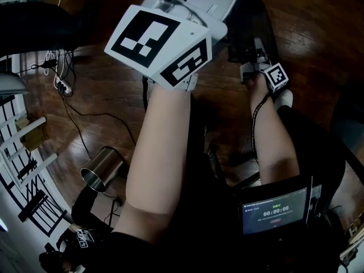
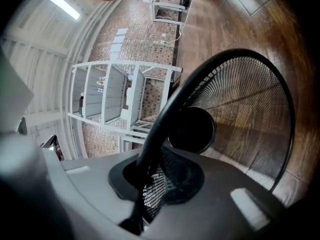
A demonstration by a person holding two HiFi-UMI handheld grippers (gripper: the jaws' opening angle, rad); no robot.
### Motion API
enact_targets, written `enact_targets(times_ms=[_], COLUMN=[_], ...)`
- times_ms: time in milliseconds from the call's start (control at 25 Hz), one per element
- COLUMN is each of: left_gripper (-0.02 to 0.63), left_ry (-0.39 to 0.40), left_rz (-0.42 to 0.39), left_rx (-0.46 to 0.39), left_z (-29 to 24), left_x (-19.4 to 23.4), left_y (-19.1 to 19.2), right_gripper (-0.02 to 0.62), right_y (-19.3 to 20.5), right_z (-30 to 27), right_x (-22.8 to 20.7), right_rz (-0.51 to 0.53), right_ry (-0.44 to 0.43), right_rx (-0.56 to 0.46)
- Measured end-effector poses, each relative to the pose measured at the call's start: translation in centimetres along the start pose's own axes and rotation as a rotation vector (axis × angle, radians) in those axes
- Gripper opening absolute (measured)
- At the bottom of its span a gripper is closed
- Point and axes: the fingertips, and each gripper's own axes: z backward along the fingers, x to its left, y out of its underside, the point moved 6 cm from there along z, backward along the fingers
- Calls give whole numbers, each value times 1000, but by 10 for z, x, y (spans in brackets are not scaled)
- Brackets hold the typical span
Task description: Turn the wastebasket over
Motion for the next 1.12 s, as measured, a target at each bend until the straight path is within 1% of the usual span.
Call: enact_targets(times_ms=[240, 360, 440, 560, 720, 840, 1000, 1120], left_gripper=[0, 0, 0, 0, 0, 0, 0, 0], left_ry=[-3, 2, 1, -11, -29, -32, -42, -49], left_rz=[-1, -8, -12, -10, 1, 7, 3, 3], left_rx=[-14, -19, -23, -22, -25, -42, -48, -53], left_z=[4, 6, 8, 14, 19, 23, 27, 30], left_x=[-3, -5, -5, -2, 7, 8, 7, 9], left_y=[-15, -19, -20, -20, -16, -17, -19, -20], right_gripper=[23, 23, 23, 21, 18, 17, 14, 14], right_y=[-8, -13, -16, -17, -23, -24, -29, -32], right_z=[6, 6, 4, 1, -14, -18, -26, -35], right_x=[20, 31, 36, 47, 68, 80, 88, 90], right_rz=[39, 89, 131, 192, 369, 445, 512, 607], right_ry=[2, -19, -27, 4, -52, -49, 4, 57], right_rx=[0, 28, 67, 150, 331, 422, 523, 640])
